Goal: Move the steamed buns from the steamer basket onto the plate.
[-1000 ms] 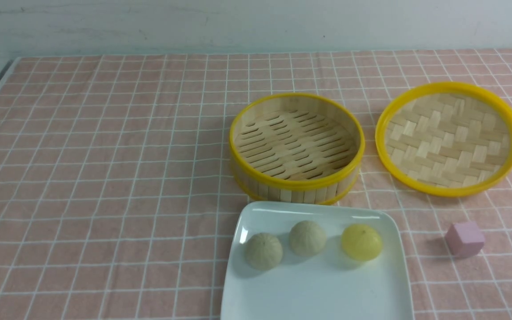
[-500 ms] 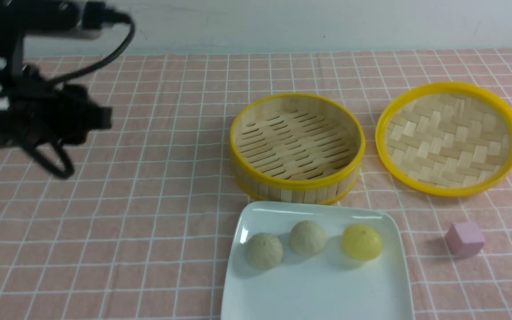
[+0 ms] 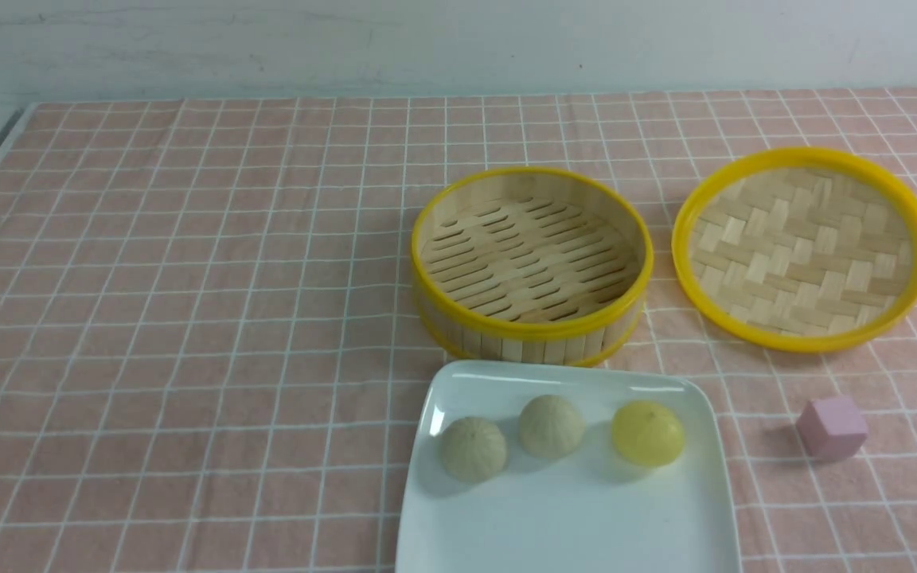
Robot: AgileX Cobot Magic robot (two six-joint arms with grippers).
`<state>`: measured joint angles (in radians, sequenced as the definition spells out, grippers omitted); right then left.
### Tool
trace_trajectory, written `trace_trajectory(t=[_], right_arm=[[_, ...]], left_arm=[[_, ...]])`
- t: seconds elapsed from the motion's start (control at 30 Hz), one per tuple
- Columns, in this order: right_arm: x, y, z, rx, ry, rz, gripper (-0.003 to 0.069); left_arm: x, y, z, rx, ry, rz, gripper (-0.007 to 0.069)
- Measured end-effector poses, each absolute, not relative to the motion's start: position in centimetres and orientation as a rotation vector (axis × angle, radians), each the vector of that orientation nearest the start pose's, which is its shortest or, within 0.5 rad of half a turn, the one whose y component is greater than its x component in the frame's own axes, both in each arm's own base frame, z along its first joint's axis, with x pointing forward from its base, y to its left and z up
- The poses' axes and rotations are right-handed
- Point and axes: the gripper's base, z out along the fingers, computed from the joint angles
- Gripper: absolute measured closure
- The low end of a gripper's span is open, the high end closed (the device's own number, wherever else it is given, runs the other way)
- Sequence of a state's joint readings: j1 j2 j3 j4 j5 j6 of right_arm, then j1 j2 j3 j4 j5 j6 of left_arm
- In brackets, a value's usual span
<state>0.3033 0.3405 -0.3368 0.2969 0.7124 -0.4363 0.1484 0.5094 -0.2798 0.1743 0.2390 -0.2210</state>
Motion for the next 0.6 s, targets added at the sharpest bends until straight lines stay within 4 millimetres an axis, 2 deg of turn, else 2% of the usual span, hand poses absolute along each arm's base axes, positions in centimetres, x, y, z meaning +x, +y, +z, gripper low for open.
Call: trace_trajectory(t=[0.1, 0.27, 0.6], right_arm=[[6.0, 3.7, 24.6, -0.657, 2.075, 0.263, 0.0423], [6.0, 3.7, 24.6, -0.657, 2.075, 0.263, 0.0423], [6.0, 3.7, 24.6, -0.657, 2.075, 0.263, 0.0423]], left_arm=[[9.1, 1.8, 23.3, -0.228, 1.904, 0.107, 0.0194], [7.7, 1.6, 22.1, -0.224, 1.85, 0.107, 0.0194], [6.3, 1.4, 19.9, -0.222, 1.808, 0.109, 0.0194]])
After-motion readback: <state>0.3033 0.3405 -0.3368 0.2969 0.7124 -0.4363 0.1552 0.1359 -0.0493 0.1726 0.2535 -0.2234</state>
